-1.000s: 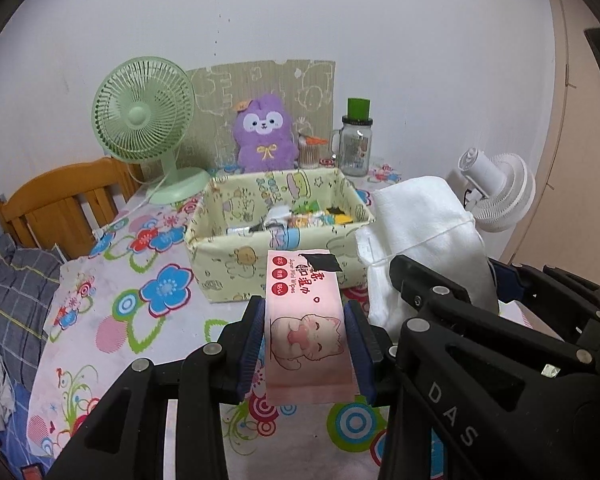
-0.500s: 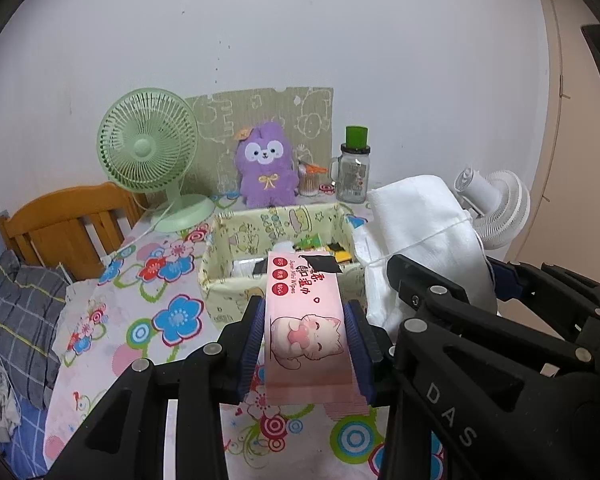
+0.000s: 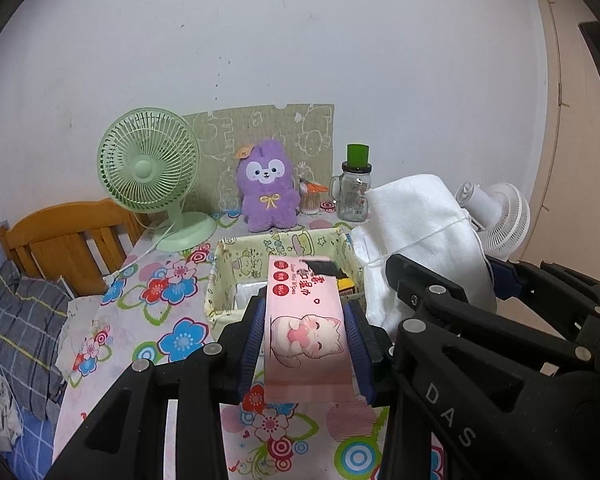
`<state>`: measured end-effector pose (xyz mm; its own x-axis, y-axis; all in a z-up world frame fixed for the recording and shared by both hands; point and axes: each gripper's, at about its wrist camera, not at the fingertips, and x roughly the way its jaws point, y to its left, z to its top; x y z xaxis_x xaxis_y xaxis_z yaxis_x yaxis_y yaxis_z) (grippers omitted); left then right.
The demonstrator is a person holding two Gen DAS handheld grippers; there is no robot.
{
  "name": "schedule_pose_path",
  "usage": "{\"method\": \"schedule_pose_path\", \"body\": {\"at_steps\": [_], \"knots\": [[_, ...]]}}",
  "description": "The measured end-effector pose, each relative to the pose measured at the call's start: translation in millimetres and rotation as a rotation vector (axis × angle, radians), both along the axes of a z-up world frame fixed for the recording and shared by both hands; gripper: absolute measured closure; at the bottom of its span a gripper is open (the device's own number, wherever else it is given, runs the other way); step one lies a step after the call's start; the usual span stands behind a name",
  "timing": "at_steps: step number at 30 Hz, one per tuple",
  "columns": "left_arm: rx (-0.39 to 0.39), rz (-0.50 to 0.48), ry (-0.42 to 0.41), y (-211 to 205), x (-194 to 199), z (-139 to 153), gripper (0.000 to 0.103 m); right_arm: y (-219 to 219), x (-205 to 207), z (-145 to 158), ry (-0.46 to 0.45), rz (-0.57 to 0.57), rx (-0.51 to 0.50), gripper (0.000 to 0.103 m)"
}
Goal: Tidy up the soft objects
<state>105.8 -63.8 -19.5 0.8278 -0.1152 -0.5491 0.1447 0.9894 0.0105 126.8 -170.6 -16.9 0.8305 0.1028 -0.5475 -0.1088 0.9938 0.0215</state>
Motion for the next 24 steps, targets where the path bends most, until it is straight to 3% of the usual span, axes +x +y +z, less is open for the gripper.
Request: {"method": "schedule_pose_path", "body": {"at_steps": [14,24], "knots": [[-0.002,-0.007,-0.018,3,24,9,0.065,5,30,7,-0.016,0.003,0.004,0.060],[0.000,0.008,0.028,9,46,-10,0.065,12,51,-17,0.037,0.015,0.014,0.060]]}}
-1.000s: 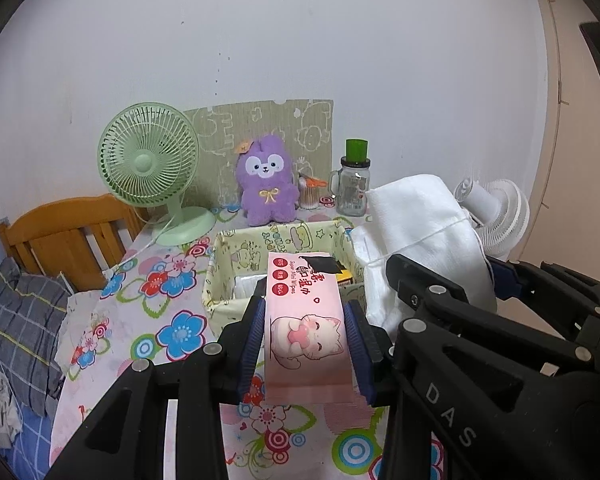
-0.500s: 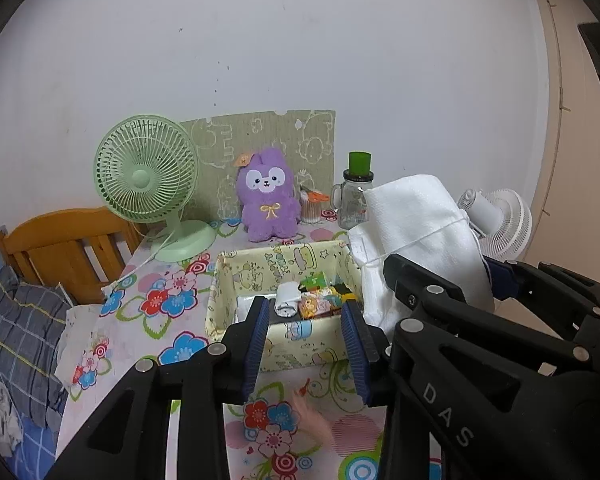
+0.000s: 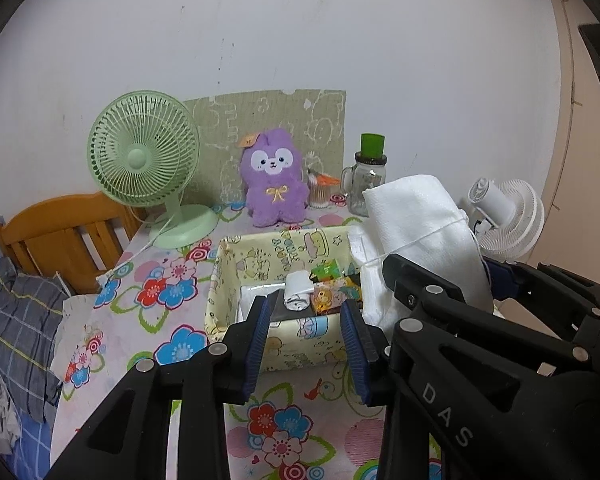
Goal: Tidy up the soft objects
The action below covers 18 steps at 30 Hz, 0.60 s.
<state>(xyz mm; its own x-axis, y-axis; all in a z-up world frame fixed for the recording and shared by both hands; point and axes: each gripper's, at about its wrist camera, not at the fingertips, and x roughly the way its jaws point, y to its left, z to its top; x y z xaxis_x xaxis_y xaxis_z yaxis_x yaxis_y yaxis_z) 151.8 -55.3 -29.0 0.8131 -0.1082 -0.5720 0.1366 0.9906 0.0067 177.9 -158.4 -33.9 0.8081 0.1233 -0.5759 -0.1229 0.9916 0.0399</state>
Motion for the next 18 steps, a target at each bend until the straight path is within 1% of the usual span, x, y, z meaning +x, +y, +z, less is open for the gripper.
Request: {"method": "schedule_pose_path", "body": {"at_steps": [7,14,16,17,18], "knots": [[-0.002,0.003,0.024,1,-2,-12,0.065,-1,-4,-11,0.022,0.006,0.001,0.060],[-0.008,0.007,0.036,1,-14,-20,0.064,0,-16,-22,0.030,0.008,0.004,0.060],[-0.009,0.012,0.042,1,-18,-25,0.061,0,-21,-27,0.035,0.011,0.006,0.060],[-0.010,0.016,0.044,1,-21,-27,0.058,0,-22,-29,0.036,0.010,0.004,0.060],[-0.011,0.019,0.043,1,-23,-29,0.052,0,-25,-31,0.038,0.009,0.002,0.060]]}}
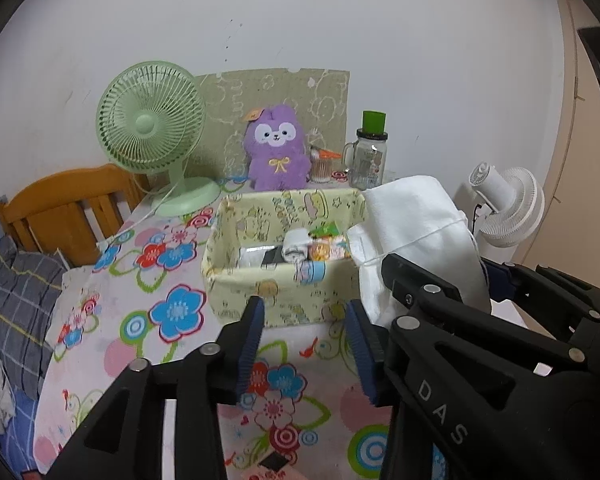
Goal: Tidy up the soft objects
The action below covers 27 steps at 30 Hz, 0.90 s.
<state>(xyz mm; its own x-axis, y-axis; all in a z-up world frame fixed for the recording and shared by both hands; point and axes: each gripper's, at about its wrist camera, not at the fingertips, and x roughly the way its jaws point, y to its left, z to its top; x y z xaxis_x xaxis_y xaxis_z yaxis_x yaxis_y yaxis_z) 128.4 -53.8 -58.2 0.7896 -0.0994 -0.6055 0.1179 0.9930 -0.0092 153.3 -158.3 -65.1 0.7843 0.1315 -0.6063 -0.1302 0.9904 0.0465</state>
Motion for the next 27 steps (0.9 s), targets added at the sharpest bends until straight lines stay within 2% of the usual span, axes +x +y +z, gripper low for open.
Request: {"method": "schedule_pose_path", "body": {"at_steps": [3,12,27], "knots": [[-0.003,0.009,0.006,1,-6,-8,0.042,2,-7,-7,0.000,-0.001,-0.013,0.061],[0.018,0.054,0.015,5,-26,-26,0.029,3,-29,-27,0.014,0.004,-0.012,0.061],[-0.003,0.083,0.056,7,-52,-64,0.022,0,-56,-65,0.050,0.002,-0.029,0.061]]}}
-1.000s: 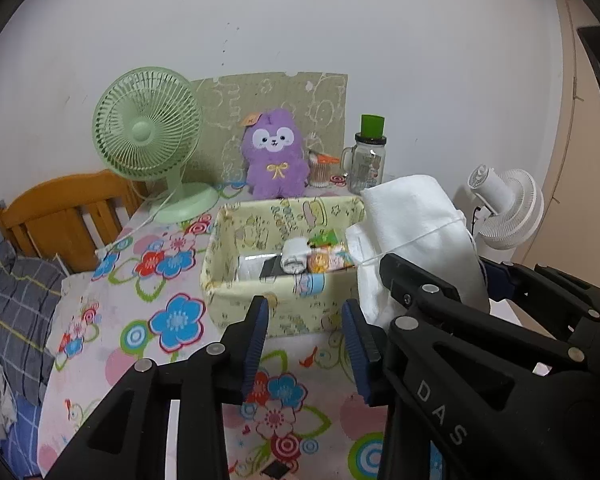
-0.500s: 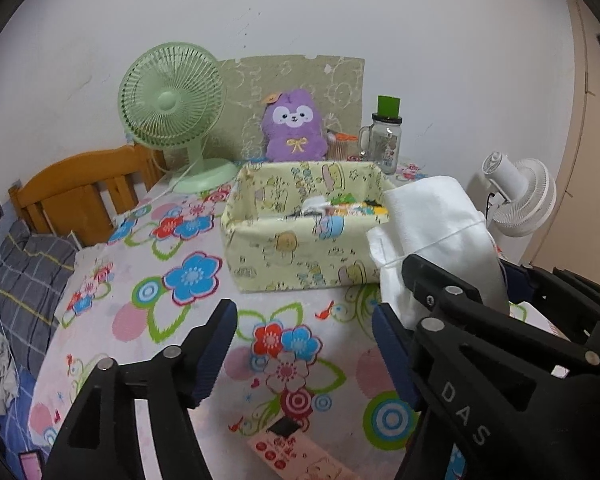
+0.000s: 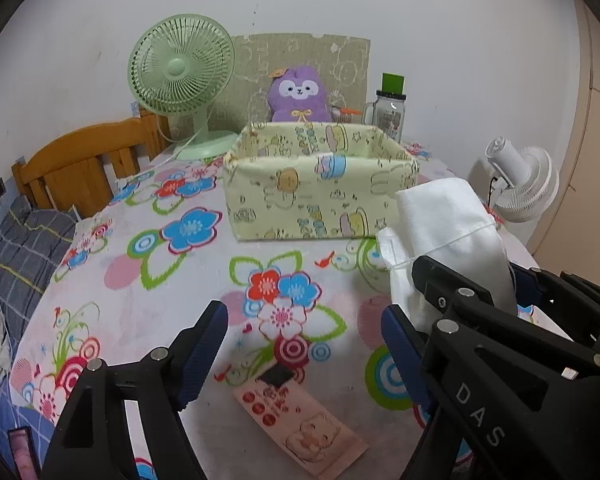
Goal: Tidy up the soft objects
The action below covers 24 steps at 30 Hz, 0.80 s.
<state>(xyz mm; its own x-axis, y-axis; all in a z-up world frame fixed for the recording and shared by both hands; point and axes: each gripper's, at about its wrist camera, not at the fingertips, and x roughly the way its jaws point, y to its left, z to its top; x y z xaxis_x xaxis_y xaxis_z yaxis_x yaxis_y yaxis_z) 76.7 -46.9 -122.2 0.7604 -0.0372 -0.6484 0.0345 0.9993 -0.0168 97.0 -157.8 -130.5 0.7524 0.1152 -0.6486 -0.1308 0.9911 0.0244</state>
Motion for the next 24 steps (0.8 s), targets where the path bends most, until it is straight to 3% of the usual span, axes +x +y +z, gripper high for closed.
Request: {"method": "schedule_pose_path", "body": {"at_steps": [24], "knots": [[-0.003,0.056,0.086,-3,-18,-54,0.021,-1,-10,-54,0.081,0.030,-0.012,0.061]]}}
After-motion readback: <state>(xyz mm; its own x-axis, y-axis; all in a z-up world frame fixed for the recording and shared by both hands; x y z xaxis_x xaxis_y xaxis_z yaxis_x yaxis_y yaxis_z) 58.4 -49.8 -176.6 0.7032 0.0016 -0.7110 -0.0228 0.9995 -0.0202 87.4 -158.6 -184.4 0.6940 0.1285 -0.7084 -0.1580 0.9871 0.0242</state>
